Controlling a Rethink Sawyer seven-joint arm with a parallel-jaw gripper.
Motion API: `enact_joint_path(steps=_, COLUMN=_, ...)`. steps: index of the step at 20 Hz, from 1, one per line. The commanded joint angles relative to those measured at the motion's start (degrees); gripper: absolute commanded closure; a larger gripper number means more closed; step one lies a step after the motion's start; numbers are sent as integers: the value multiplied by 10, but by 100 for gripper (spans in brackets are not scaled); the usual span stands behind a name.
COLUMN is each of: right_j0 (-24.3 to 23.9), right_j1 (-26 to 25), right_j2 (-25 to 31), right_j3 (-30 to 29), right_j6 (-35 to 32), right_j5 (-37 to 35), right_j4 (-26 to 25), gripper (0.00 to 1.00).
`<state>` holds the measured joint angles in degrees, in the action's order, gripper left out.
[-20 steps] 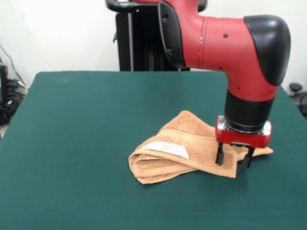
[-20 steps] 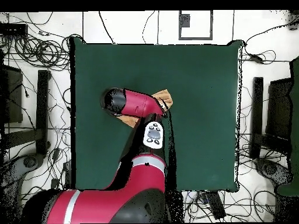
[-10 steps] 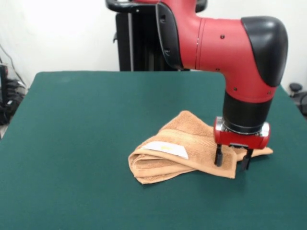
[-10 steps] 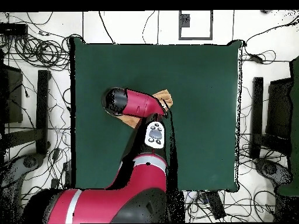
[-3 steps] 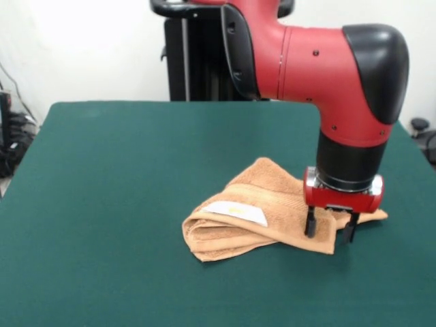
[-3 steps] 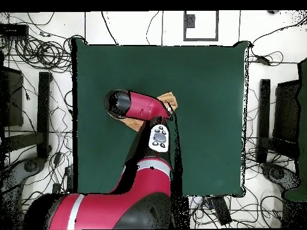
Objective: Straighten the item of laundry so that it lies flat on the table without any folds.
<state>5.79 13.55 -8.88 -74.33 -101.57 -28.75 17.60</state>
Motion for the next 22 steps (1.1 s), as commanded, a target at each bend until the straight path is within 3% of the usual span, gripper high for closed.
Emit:
enact_joint_path(steps=1, right_j0=7, right_j1=-56, right_j2=14, right_j3=-11, right_j6=-120, right_j5=10, right_j4=-1, gripper=100)
enact_joint_path(steps=9, right_j0=15, right_j1=-55, right_j2=-10, right_j3=8, right_j6=-123, right_j5=-10, right_j4=-2, gripper=100)
enact_joint_path(steps=16, right_j0=45, right_j1=63, right_j2=-71, right_j3=-25, right_j6=-146, right_j5=-185, right_j4=-5, gripper=100)
enact_joint_path(steps=22, right_j0=19, right_j1=121, right_j2=-73, right_j3=-82, right_j6=-94, right_j5=-207, right_j4=-20, gripper=100)
